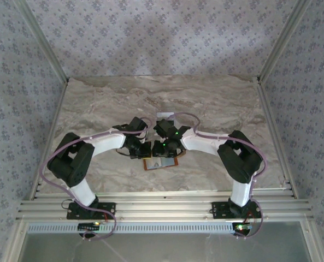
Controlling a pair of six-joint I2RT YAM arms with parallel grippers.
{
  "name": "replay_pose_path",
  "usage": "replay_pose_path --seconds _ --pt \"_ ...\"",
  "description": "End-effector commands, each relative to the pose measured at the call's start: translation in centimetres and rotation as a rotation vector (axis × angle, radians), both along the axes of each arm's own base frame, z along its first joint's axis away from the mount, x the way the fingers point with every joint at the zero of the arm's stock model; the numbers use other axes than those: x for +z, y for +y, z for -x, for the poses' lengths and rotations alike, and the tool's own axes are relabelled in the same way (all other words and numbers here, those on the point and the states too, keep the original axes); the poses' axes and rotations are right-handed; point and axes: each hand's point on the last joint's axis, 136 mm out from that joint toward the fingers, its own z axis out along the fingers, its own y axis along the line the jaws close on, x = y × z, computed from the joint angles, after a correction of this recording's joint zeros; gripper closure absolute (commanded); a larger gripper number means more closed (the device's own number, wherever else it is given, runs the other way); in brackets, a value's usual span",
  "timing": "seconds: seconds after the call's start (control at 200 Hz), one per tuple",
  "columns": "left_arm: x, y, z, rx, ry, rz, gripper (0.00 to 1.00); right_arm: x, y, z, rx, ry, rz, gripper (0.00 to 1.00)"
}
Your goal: Take the credit cards out of the card holder
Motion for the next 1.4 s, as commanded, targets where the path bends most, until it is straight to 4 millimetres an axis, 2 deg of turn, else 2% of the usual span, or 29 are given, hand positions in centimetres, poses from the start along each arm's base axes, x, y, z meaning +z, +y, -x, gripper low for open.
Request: replay_pose_path --seconds 0.0,0.34,0.68,0.914,0.934,1.059,1.199,1.264,1.274,1.294,1.394 --pt "-1.9 1.9 0.8 -0.013 0.024 -0.105 0.95 -1.1 -0.2 -0.1 0.005 0.022 0.011 0.72" --pt "-1.9 2.9 0.9 -0.024 0.014 -0.153 0.95 -3.7 -2.5 0.1 -0.005 0.04 0.12 0.72" --pt "-2.0 3.2 0.9 -0.028 0.01 -0.176 0.95 -4.2 -3.9 0.4 0.02 0.027 0.226 0.71" --pt "-1.9 3.2 0.8 -0.027 0.009 -0.174 0.95 -5.2 -3.5 1.4 0.067 0.061 0.247 0.71" --pt "-2.0 3.2 0.8 -0.028 0.01 -0.174 0.95 -4.4 -2.7 0.8 0.07 0.044 0.226 0.71" --pt "-2.1 3.1 0.8 -0.027 0.013 -0.17 0.95 -4.1 -1.8 1.1 0.11 0.059 0.201 0.7" --pt "-2.2 3.1 0.8 -0.028 0.015 -0.168 0.95 -3.7 -0.9 1.2 0.107 0.08 0.113 0.7" --pt "-2.2 3.0 0.8 -0.028 0.015 -0.167 0.95 -3.0 -0.2 0.4 0.094 0.067 0.047 0.7" --pt "-2.2 3.0 0.8 -0.028 0.015 -0.168 0.95 -3.6 -0.8 1.0 0.092 0.083 0.055 0.7" --pt "-2.2 3.0 0.8 -0.028 0.016 -0.168 0.95 -3.7 -0.8 1.1 0.09 0.089 0.038 0.7" --pt "-2.3 3.0 0.9 -0.029 0.017 -0.169 0.96 -2.7 -0.2 0.6 0.084 0.084 -0.074 0.7"
